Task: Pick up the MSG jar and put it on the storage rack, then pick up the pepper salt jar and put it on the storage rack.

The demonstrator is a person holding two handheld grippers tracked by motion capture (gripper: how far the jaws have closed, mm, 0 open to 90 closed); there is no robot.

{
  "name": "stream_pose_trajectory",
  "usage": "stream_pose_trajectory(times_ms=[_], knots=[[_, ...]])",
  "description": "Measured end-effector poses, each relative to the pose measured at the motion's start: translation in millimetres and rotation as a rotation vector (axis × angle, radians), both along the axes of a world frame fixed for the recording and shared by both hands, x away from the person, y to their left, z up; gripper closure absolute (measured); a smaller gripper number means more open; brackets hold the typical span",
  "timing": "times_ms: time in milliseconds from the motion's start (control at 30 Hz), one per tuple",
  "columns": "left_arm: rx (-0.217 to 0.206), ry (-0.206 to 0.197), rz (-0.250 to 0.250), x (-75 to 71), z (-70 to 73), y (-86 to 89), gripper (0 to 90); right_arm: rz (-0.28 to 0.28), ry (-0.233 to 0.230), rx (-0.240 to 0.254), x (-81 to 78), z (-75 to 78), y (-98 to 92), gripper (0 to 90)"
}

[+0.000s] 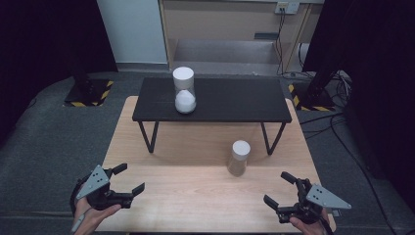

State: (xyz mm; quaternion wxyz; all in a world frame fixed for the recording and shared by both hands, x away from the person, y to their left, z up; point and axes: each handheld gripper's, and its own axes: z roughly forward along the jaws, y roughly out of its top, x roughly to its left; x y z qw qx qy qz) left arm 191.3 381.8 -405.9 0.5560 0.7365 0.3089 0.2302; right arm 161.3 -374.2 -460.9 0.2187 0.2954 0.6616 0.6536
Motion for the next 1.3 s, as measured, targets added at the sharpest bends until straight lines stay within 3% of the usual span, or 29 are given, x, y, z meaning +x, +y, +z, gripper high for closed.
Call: stream_pose_trajectory(times_ms=[200,300,467,900,1067,1300], knots=[[0.015,0.006,-0.028,2.8,0.6,-1.9,3.6,-0.002,-0.001,0.004,-0.2,-0.4,-0.4,1.1],[-0.002,0.010,-0.036,4.3,-0.8,-0.7,3.4,-0.005,0.000,0.006,-0.4,-0.4,-0.5,1.1],[-0.030,0.005,-0.034,4.5,-3.6,1.9,3.4,-0.009,0.001,0.007,-0.6,-0.6,-0.6,1.1],[-0.037,-0.026,-0.034,0.3,-5.5,3.0,3.2,-0.021,0.001,0.006,-1.0,-0.2,0.0,0.8],[-0.021,-0.028,-0.020,-2.2,-4.4,2.5,3.1,-0.041,0.010,0.014,-2.4,-0.1,0.2,0.8],[-0.095,-0.013,0.016,-2.7,-10.1,9.1,3.2,-0.051,0.013,0.003,-3.5,1.8,-1.2,0.8]])
